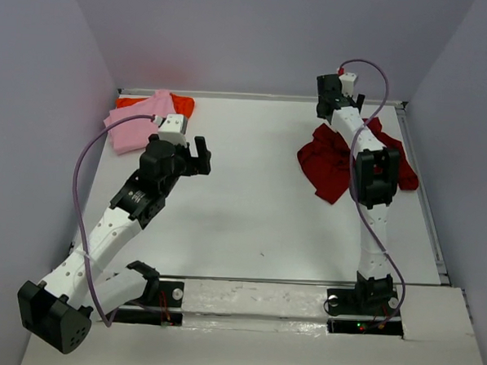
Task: Fold and stack the t-shirts
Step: Pick up the crumpled T-shirt from the corner of the board.
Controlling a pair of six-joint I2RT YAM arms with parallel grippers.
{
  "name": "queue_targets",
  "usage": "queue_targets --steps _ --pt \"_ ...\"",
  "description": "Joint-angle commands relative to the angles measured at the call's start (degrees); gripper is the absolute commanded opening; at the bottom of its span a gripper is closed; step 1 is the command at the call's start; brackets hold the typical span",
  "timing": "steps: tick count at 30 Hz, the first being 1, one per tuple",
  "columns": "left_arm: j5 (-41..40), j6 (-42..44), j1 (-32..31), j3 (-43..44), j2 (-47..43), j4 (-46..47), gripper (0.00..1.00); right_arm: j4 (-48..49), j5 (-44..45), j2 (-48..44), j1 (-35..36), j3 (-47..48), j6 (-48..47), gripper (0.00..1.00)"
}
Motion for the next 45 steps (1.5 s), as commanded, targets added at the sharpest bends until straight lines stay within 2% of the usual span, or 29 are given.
queue_targets --steps 1,8,15,19,24,26,31,36,41,43,45 --pt "1.61 -0.34 -0.11 -0.67 0.8 2.8 0.99 1.35 1.74 3.29 -2.09 8.74 -4.17 0.99" --pt "1.61 -0.34 -0.19 -0.85 1.24 2.88 0.99 1.88 -0.19 7.25 -2.1 12.0 -6.98 0.96" --pt "1.96 -0.33 -0.11 -0.67 1.51 2.79 0.99 1.88 -5.45 3.39 -2.1 5.07 -2.77 0.91" --pt "2.05 -0.42 -0.11 -0.76 1.41 2.8 0.99 2.85 -5.11 1.28 -2.63 1.02 -1.53 0.89" --pt "2.4 -0.51 -0.11 -0.76 0.98 2.97 0.99 2.76 -5.03 -0.31 -2.63 -2.15 -0.39 0.79" --pt "2.4 -0.6 -0.11 -1.02 0.63 3.06 0.99 2.76 -4.85 -0.13 -2.63 -2.07 -0.74 0.77" --pt "2.92 -0.6 -0.11 -0.94 0.8 3.15 0.99 2.76 -3.97 -0.04 -2.63 1.27 -2.94 0.78" --pt "3.01 -0.6 -0.11 -0.94 1.06 3.23 0.99 2.85 -3.36 -1.71 -2.63 2.33 -4.08 0.64" --pt "3.28 -0.6 -0.02 -0.94 1.15 3.23 0.99 3.46 -2.92 -1.98 -2.63 0.66 -4.52 0.57" --pt "3.36 -0.6 -0.11 -0.94 1.15 3.32 0.99 3.55 -2.92 -1.8 -2.63 0.22 -4.35 0.47" --pt "3.37 -0.6 -0.02 -0.94 1.24 3.32 0.99 3.55 -3.09 -1.89 -2.63 -0.74 -4.0 0.42"
